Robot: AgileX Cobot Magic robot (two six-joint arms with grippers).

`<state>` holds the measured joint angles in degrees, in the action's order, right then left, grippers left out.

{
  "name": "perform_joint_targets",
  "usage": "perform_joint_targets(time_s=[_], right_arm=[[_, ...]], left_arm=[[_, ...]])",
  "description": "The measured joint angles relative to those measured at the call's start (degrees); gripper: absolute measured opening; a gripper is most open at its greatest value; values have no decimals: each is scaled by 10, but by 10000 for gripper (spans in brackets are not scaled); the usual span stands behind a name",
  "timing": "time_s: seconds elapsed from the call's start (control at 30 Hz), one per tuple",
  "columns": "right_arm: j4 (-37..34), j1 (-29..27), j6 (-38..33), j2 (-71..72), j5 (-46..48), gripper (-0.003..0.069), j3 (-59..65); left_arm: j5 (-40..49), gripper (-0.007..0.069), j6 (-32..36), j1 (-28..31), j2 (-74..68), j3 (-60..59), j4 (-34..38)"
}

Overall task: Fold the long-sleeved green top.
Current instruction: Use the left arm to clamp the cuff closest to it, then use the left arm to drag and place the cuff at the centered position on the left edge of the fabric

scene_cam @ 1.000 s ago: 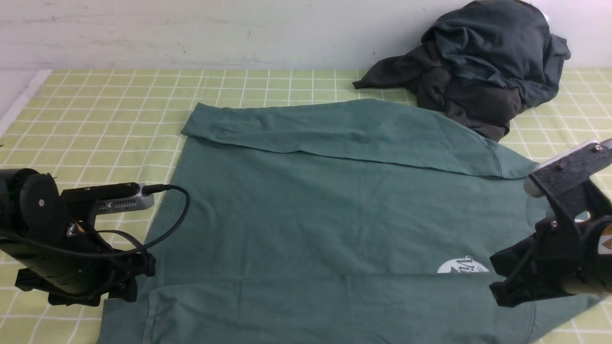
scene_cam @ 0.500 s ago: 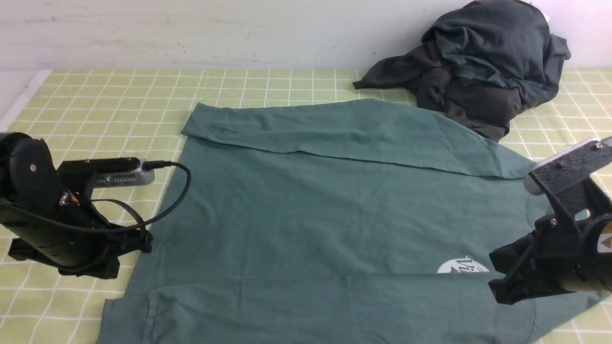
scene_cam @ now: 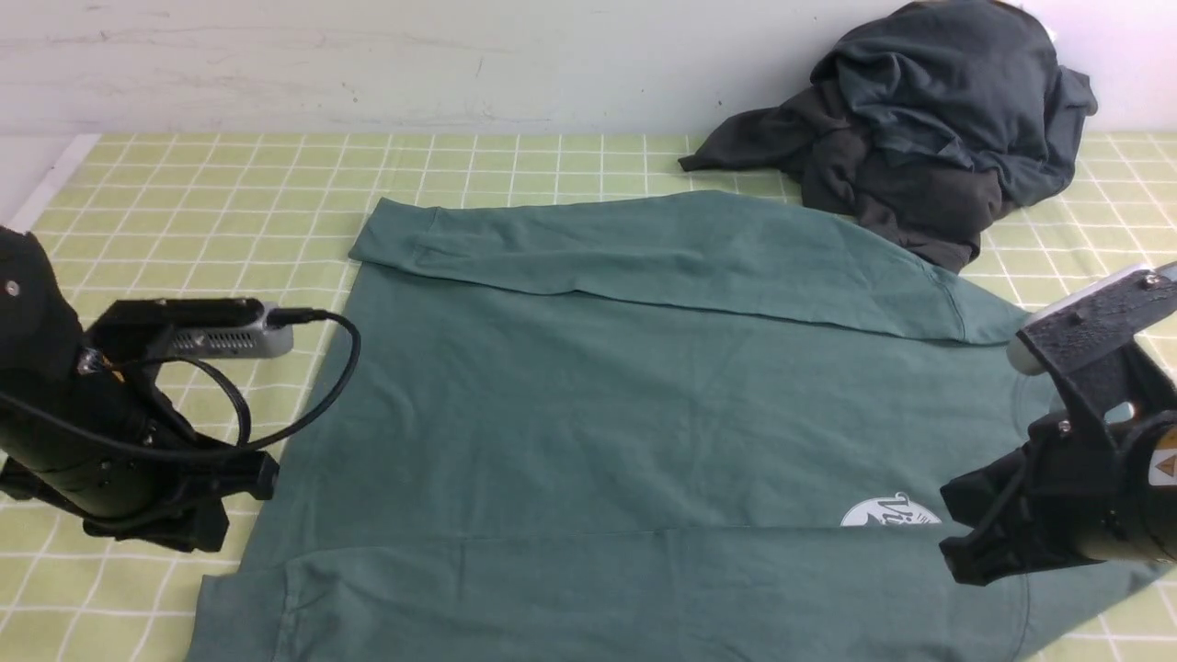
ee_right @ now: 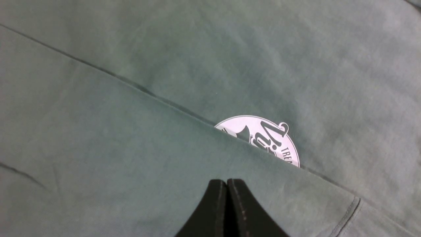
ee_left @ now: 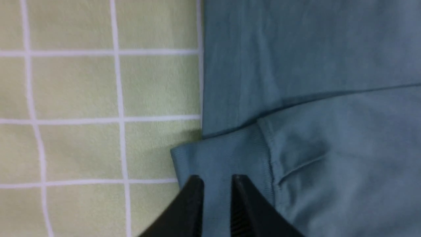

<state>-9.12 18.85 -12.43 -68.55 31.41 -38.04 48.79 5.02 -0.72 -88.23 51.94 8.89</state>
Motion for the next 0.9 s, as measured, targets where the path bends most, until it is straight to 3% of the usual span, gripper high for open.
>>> perform_joint_targets(time_s=[0.17,0.27,0.4,0.53,0.6,0.9], right_arm=[[-2,0,0,0,0,-14,0],[-2,0,0,0,0,-14,0],[-4,0,0,0,0,-14,0],[-4,0,0,0,0,-14,0],[-4,0,0,0,0,-14,0],[-4,0,0,0,-1,-14,0]], left_arm=[[-4,333,0,7,-69,0,5],[-10,354,-1,7,-89,0,5],[-19,278,-4,7,-106,0,3],[-23,96,-5,7,-106,1,7],[-25,44,-5,5,-100,1,8],[-34,27,-4,-44,-7,11,10]])
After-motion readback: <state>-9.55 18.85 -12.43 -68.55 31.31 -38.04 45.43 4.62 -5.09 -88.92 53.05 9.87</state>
